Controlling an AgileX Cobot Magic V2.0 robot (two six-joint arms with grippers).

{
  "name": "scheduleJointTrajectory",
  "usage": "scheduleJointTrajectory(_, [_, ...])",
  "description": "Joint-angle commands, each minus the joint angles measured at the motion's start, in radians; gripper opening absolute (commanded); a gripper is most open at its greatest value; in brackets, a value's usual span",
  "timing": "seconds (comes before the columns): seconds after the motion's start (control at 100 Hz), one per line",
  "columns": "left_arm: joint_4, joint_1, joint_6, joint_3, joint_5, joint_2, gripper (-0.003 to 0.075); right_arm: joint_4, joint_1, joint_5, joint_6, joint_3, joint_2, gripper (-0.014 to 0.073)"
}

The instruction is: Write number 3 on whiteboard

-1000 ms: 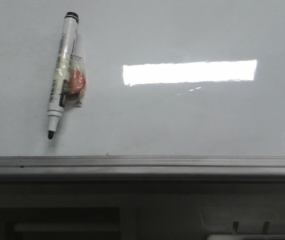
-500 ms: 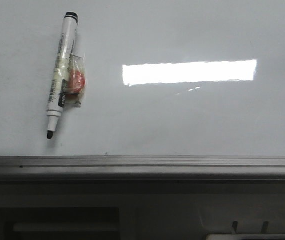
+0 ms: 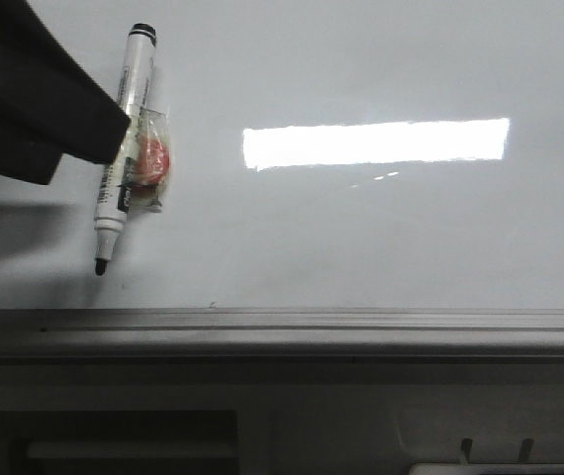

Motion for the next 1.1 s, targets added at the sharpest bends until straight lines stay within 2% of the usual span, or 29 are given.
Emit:
scheduleJointTrajectory(0.0, [-0.042, -0.036, -0.015, -0.032, -0.107, 0.014, 0.0394, -0.004, 0.001, -0.071, -0.013, -0.036, 0.018, 0.0441])
scheduleJointTrajectory(0.32, [-0.042, -0.041, -0.017, -0.032, -0.12, 0.108, 0.0253, -0.004, 0.001, -0.071, -0.013, -0.036, 0.018, 0.0441])
scheduleJointTrajectory(0.56, [-0.044, -0.041, -0.017, -0.032, -0.131, 0.121, -0.0022, -0.004, 0.001, -0.071, -0.013, -0.036, 0.018, 0.0441])
scheduleJointTrajectory(0.85, [-0.067, -0.041, -0.003, -0.039, -0.089, 0.105, -0.0021, -0.004, 0.043, -0.064, -0.021, -0.058, 0.018, 0.0441])
scheduleJointTrajectory(0.9, [-0.068, -0.046, 0.051, -0.059, -0.025, 0.086, -0.0021, 0.003, 0.073, -0.046, -0.076, -0.089, 0.018, 0.0441])
scheduleJointTrajectory(0.97, [-0.068, -0.075, 0.191, -0.102, 0.068, 0.049, -0.0021, 0.045, 0.13, -0.005, -0.216, -0.144, 0.028, 0.0441])
scheduleJointTrajectory(1.09, [-0.048, -0.13, 0.418, -0.192, 0.232, -0.007, -0.0021, 0.191, 0.269, 0.149, -0.521, -0.265, 0.107, 0.0441])
